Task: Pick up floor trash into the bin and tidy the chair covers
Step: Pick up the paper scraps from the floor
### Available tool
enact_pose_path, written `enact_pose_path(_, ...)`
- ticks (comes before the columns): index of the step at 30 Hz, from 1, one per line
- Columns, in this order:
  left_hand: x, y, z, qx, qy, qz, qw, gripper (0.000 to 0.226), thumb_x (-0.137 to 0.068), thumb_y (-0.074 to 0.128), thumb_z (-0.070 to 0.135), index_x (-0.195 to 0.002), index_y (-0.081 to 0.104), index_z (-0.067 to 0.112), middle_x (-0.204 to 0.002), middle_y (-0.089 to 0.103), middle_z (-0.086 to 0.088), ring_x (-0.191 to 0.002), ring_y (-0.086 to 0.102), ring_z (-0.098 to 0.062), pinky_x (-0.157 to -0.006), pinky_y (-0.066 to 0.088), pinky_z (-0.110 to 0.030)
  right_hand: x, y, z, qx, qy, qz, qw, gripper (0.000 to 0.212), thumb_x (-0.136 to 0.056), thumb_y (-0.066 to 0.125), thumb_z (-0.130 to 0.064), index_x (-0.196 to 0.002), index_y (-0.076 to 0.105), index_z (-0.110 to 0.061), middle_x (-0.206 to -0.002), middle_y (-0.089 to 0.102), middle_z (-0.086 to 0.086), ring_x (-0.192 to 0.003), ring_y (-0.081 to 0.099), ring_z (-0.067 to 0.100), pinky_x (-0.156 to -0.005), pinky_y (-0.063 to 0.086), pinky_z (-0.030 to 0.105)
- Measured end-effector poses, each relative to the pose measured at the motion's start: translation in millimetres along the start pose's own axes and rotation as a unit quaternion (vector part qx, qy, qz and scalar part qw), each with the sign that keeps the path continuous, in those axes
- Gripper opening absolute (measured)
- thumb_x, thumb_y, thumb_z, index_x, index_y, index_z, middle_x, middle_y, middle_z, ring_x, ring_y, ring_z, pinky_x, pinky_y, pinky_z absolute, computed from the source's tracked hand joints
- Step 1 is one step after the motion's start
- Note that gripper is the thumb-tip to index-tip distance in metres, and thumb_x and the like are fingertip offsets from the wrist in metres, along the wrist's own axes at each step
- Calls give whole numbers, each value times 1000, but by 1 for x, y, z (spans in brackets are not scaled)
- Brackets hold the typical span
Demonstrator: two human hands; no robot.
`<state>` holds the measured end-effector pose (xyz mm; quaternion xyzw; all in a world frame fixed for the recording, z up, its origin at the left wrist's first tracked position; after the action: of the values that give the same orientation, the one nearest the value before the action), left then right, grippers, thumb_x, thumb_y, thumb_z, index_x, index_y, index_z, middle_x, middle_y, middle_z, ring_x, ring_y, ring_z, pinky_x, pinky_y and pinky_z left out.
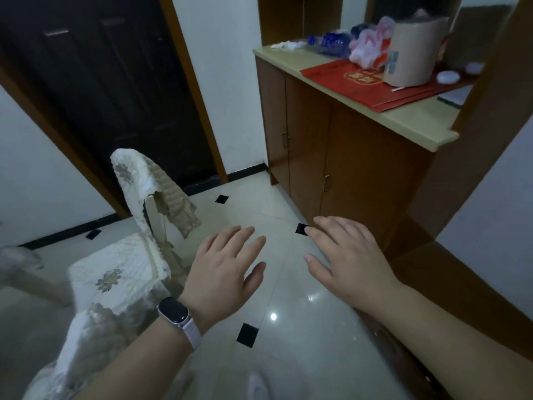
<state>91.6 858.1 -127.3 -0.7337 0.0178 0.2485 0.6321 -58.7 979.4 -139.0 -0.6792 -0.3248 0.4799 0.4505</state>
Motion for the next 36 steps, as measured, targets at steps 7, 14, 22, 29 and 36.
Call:
enact_pose_path(7, -62, 59, -86, 16, 15, 19, 1000, 44, -93, 52, 43, -128, 63, 19, -131, 62, -7, -122, 56, -28, -101, 39, -44, -117, 49, -2, 26, -33, -21, 999, 46, -93, 46, -48, -127, 61, -21, -131, 58, 0, -124, 47, 20, -105, 34, 39)
enact_pose_path(14, -135, 97, -197, 46, 11, 38, 998, 44, -93, 50, 44, -129, 62, 19, -132, 61, -7, -123, 55, -29, -101, 39, -44, -256, 88, -13, 67, -46, -33, 996, 47, -94, 44, -49, -129, 59, -21, -133, 57, 1, -126, 45, 20, -106, 33, 39)
enact_pose_path(22, -189, 120, -304, 34, -6, 36, 999, 44, -92, 55, 42, -128, 62, 19, -132, 62, -8, -122, 55, -29, -101, 43, -45, -376, 128, -35, 52, -48, -33, 997, 48, -95, 41, -50, -131, 57, -22, -136, 55, 0, -128, 43, 18, -107, 27, 36)
enact_pose_path(29, -234, 148, -379, 1, -47, 36, 998, 43, -91, 57, 41, -125, 65, 17, -130, 62, -9, -121, 55, -30, -97, 40, -43, -467, 171, -35, 22, -99, -31, 994, 48, -94, 41, -48, -129, 59, -21, -134, 56, 1, -126, 45, 20, -106, 34, 38)
enact_pose_path(36, -304, 179, -457, -41, -105, 3, 994, 42, -93, 53, 41, -127, 63, 18, -131, 62, -7, -123, 55, -28, -103, 36, -42, -589, 219, -15, -34, -143, -17, 989, 49, -94, 39, -47, -128, 60, -18, -135, 57, 6, -125, 49, 26, -105, 39, 47)
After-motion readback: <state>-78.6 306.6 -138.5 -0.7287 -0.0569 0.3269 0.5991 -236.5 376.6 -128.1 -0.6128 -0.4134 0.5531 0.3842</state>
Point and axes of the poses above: each hand's wrist, its own x-axis away from the middle knuckle, its own y-axis out of the palm, z = x × y, the point moved 8 cm from there along -x, towards the middle knuckle
